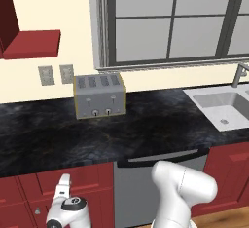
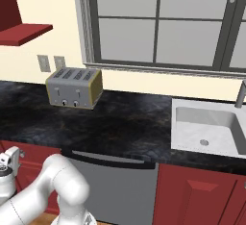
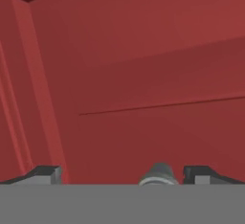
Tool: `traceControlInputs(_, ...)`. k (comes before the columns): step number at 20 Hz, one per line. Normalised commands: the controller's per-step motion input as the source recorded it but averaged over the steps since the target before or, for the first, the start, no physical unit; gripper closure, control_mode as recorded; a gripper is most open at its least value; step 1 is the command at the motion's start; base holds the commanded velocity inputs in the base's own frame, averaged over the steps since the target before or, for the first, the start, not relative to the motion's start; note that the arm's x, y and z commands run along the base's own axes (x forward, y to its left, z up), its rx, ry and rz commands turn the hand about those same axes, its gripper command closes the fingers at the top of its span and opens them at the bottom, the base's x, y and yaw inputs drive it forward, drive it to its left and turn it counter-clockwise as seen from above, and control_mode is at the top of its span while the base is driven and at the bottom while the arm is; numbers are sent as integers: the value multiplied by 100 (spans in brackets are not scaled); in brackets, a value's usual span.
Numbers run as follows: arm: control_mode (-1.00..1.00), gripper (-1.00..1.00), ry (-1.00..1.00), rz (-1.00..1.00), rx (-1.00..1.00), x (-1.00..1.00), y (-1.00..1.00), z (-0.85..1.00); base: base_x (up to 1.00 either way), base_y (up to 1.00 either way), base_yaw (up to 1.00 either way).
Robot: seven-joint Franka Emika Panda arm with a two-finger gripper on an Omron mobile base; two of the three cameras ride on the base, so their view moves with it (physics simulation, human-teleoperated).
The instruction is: Take the tongs from the drawer on the left and place them on the dining counter next to the tray containing the hot dog.
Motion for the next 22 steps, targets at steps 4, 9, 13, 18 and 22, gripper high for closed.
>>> traceControlInputs(4,-100,-100,0,0,0,17,0,-12,0,0,0)
traceControlInputs(9,-100,-100,0,0,0,12,0,-10,0,0,0)
traceControlInputs(13,-100,-100,-1,0,0,10,0,-13,0,0,0)
traceControlInputs(18,-100,-100,0,0,0,9,0,-13,0,0,0)
traceControlInputs(22,-100,100,0,0,0,10,0,-8,0,0,0)
